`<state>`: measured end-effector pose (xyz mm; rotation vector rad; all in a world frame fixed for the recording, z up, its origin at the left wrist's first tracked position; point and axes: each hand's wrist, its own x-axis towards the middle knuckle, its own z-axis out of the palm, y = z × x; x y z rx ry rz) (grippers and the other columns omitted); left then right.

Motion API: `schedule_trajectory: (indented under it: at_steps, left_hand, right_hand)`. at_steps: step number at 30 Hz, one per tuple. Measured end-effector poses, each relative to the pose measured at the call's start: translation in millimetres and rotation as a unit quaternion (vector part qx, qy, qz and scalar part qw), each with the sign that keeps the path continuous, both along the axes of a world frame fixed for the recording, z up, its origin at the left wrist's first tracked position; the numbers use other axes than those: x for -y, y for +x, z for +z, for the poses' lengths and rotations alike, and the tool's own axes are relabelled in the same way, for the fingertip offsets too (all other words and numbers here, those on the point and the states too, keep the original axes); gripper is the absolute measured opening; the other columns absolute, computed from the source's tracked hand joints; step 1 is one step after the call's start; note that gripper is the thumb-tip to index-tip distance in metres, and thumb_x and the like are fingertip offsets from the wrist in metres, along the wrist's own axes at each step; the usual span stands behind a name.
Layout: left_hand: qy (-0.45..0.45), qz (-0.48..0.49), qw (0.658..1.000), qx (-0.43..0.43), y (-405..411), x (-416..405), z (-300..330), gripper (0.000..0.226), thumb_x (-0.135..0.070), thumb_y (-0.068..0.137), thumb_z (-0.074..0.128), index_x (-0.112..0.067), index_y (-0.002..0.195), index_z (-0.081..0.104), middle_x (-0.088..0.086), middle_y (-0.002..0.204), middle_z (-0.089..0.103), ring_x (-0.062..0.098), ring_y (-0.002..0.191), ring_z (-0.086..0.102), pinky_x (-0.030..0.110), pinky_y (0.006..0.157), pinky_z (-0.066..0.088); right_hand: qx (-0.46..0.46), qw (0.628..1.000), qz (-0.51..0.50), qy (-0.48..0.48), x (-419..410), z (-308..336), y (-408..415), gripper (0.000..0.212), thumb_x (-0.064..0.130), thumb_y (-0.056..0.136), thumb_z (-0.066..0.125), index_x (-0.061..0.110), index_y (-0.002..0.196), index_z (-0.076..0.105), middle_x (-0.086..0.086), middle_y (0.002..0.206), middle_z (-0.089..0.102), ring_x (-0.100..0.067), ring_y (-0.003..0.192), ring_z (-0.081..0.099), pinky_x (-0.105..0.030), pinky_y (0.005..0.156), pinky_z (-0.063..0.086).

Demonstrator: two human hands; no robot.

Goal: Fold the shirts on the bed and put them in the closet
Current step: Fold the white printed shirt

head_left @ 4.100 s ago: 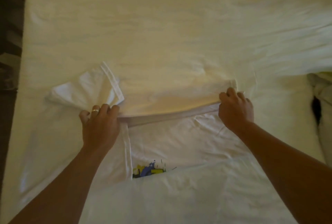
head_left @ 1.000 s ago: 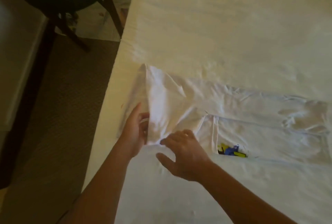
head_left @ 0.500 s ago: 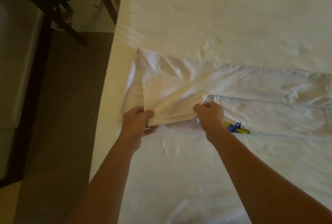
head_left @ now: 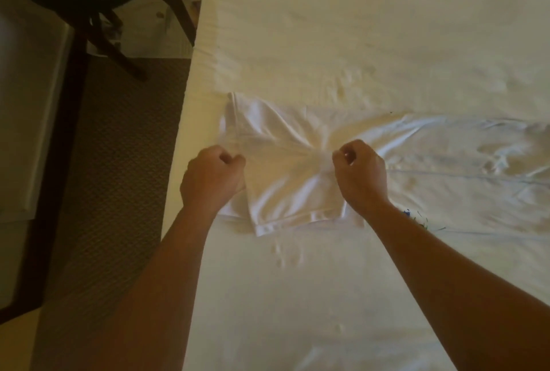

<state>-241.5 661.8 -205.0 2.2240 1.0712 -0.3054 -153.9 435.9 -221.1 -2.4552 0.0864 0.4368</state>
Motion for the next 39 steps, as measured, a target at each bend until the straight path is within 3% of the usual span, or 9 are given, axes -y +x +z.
schedule_trajectory:
  at_steps: [4, 10, 16, 20, 25, 28, 32, 36, 39]
  left_hand:
    - [0.006, 0.038, 0.994, 0.099, 49.1, -19.7, -9.8, 0.019, -0.036, 0.093, 0.057, -0.019, 0.087, 0.064, -0.004, 0.079, 0.063, 0.017, 0.072, 0.057, 0.028, 0.055, 0.031]
    - [-0.017, 0.088, 0.993, 0.079, 101.5, -32.4, -29.7, 0.035, -0.051, 0.094, 0.058, -0.018, 0.087, 0.064, -0.002, 0.079, 0.062, 0.023, 0.077, 0.059, 0.031, 0.064, 0.040]
    - [-0.023, 0.125, 0.987, 0.100, 108.0, -48.7, -46.3, 0.014, -0.031, 0.089, 0.072, -0.019, 0.092, 0.066, -0.010, 0.079, 0.056, 0.021, 0.088, 0.063, 0.034, 0.075, 0.053]
    - [-0.013, 0.131, 0.985, 0.107, 104.0, -55.0, -48.7, 0.020, -0.030, 0.090, 0.069, -0.019, 0.107, 0.064, -0.015, 0.086, 0.052, 0.021, 0.097, 0.062, 0.036, 0.080, 0.053]
    - [0.101, -0.040, 0.992, 0.056, 111.7, -55.1, -47.9, 0.040, -0.052, 0.094, 0.057, -0.024, 0.122, 0.060, 0.006, 0.127, 0.055, 0.034, 0.127, 0.044, 0.047, 0.103, 0.036]
    - [0.148, -0.096, 0.984, 0.019, 115.5, -65.0, -52.4, 0.026, -0.043, 0.101, 0.052, -0.022, 0.108, 0.065, 0.007, 0.124, 0.058, 0.036, 0.128, 0.042, 0.050, 0.104, 0.029]
    - [0.168, -0.071, 0.980, 0.076, 120.5, -68.3, -53.2, 0.023, -0.034, 0.102, 0.049, -0.019, 0.113, 0.063, 0.010, 0.125, 0.059, 0.037, 0.122, 0.048, 0.047, 0.097, 0.037]
    - [0.247, -0.222, 0.927, 0.173, 94.8, -42.4, -45.1, 0.038, -0.037, 0.096, 0.052, -0.014, 0.124, 0.062, 0.014, 0.128, 0.060, 0.040, 0.115, 0.055, 0.048, 0.090, 0.041]
    - [0.245, -0.377, 0.888, 0.098, 61.0, -19.5, -59.5, 0.061, -0.055, 0.099, 0.037, -0.016, 0.144, 0.050, 0.013, 0.152, 0.046, 0.037, 0.137, 0.044, 0.051, 0.103, 0.035]
  right_hand:
    - [0.044, 0.996, 0.069, -0.025, -23.2, -11.4, 38.6, 0.023, 0.023, 0.102, 0.050, 0.012, 0.115, 0.065, -0.004, 0.117, 0.059, -0.021, 0.096, 0.059, -0.026, 0.077, 0.038]
    - [0.059, 0.986, 0.147, -0.043, -53.5, -29.2, 76.8, 0.036, 0.022, 0.105, 0.044, 0.017, 0.138, 0.057, -0.002, 0.139, 0.048, -0.026, 0.115, 0.057, -0.032, 0.088, 0.043]
    - [0.049, 0.985, 0.145, -0.074, -64.8, -43.1, 96.1, 0.024, 0.024, 0.105, 0.044, 0.014, 0.113, 0.064, -0.001, 0.109, 0.052, -0.025, 0.093, 0.056, -0.032, 0.072, 0.041]
    - [0.045, 0.987, 0.130, -0.085, -68.7, -45.5, 99.9, 0.021, 0.023, 0.104, 0.046, 0.013, 0.110, 0.064, -0.004, 0.112, 0.055, -0.020, 0.086, 0.050, -0.032, 0.071, 0.039]
    - [0.066, 0.982, 0.149, -0.097, -68.2, -46.1, 98.3, 0.022, 0.022, 0.103, 0.043, 0.013, 0.110, 0.062, -0.005, 0.114, 0.055, -0.020, 0.087, 0.051, -0.034, 0.070, 0.043]
    - [0.061, 0.981, 0.158, -0.094, -67.0, -47.3, 100.9, 0.022, 0.024, 0.104, 0.044, 0.013, 0.110, 0.062, -0.005, 0.113, 0.054, -0.024, 0.092, 0.056, -0.035, 0.072, 0.046]
    - [0.102, 0.981, 0.149, -0.076, -64.8, -46.3, 93.0, 0.025, 0.021, 0.100, 0.050, 0.011, 0.121, 0.061, -0.009, 0.127, 0.049, -0.028, 0.111, 0.052, -0.036, 0.083, 0.047]
    - [0.216, 0.957, 0.180, -0.070, -53.4, -38.5, 51.6, 0.030, 0.026, 0.096, 0.055, 0.012, 0.121, 0.063, -0.013, 0.130, 0.054, -0.033, 0.112, 0.054, -0.046, 0.087, 0.048]
    - [0.207, 0.944, 0.240, -0.095, -34.6, -48.2, 13.6, 0.041, 0.037, 0.100, 0.045, 0.013, 0.129, 0.060, -0.015, 0.142, 0.051, -0.036, 0.123, 0.051, -0.048, 0.094, 0.044]
